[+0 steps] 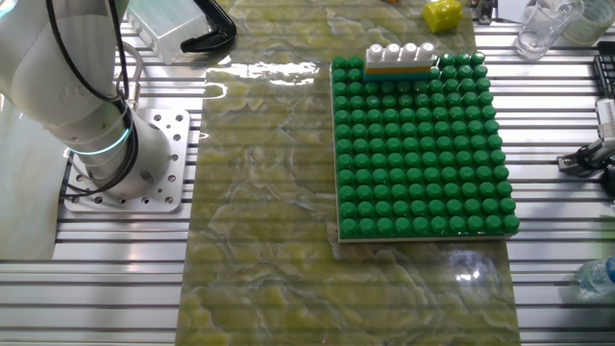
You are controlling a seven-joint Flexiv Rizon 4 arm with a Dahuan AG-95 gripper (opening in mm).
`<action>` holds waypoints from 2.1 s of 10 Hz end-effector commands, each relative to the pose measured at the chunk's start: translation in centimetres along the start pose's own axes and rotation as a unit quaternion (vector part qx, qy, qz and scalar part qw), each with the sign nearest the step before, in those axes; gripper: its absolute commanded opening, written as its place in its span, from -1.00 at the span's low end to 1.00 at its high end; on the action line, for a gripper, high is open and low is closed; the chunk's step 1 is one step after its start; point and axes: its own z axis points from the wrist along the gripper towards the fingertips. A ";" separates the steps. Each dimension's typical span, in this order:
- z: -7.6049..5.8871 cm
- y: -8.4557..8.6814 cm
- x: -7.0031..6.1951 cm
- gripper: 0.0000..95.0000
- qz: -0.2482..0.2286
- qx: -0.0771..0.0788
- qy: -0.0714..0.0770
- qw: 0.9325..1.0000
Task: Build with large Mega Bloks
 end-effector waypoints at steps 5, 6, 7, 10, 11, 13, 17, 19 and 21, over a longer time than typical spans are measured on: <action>-0.1 0.0 0.0 -0.20 -0.016 -0.010 0.029 0.999; -0.1 0.0 0.0 -0.20 -0.014 -0.015 0.031 0.999; 0.9 0.2 -0.2 -0.20 -0.009 -0.017 0.030 0.999; 3.1 -0.1 -0.6 -0.20 -0.007 -0.015 0.027 0.999; 3.6 -0.3 -0.5 -0.20 -0.008 -0.015 0.027 0.999; 2.4 -0.1 -0.1 -0.20 -0.006 -0.018 0.037 0.999; 2.1 -0.3 0.5 -0.60 -0.007 -0.018 0.044 0.999; 2.0 -0.3 0.5 -0.60 -0.009 -0.017 0.046 0.999; 2.0 -0.3 0.5 -0.60 -0.005 -0.026 0.042 0.999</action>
